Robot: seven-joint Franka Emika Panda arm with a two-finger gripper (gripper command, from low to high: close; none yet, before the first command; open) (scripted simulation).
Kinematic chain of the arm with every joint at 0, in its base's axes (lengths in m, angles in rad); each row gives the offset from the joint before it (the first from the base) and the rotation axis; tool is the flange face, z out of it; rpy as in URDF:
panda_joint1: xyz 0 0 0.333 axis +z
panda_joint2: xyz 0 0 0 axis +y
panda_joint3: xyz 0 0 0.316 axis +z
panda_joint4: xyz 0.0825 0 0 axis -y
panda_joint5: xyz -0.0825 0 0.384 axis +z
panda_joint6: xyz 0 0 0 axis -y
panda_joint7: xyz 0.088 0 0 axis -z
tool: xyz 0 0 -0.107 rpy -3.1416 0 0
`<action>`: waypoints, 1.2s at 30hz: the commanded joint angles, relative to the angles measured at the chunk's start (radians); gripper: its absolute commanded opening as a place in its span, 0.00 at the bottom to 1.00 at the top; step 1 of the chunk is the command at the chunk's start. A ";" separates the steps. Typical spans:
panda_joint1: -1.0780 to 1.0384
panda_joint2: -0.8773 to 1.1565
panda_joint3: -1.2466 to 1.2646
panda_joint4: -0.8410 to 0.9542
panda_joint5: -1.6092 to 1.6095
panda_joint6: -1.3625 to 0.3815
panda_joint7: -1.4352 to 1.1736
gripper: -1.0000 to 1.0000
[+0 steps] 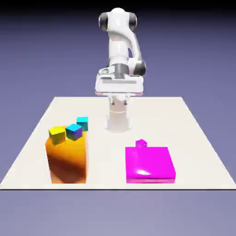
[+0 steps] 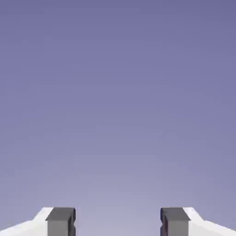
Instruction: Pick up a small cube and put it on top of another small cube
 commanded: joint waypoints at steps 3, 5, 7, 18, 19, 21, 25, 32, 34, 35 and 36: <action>0.109 0.066 -0.032 -0.039 -0.020 -0.041 0.008 0.50; 0.181 0.110 -0.053 -0.065 -0.034 -0.069 0.014 0.50; 0.254 0.153 -0.074 -0.091 -0.047 -0.096 0.019 0.50; 0.621 0.376 -0.181 -0.224 -0.116 -0.235 0.047 0.50; 0.621 0.376 -0.181 -0.224 -0.116 -0.235 0.047 0.50; 0.605 0.448 -0.150 -0.215 -0.072 -0.172 0.018 0.50; 0.572 0.593 -0.090 -0.197 0.014 -0.045 -0.040 0.50; 0.538 0.743 -0.026 -0.179 0.104 0.086 -0.100 0.00; 0.554 0.671 -0.057 -0.188 0.061 0.023 -0.071 0.00; 0.562 0.635 -0.072 -0.192 0.039 -0.009 -0.057 0.00; 0.571 0.599 -0.087 -0.197 0.017 -0.040 -0.042 0.00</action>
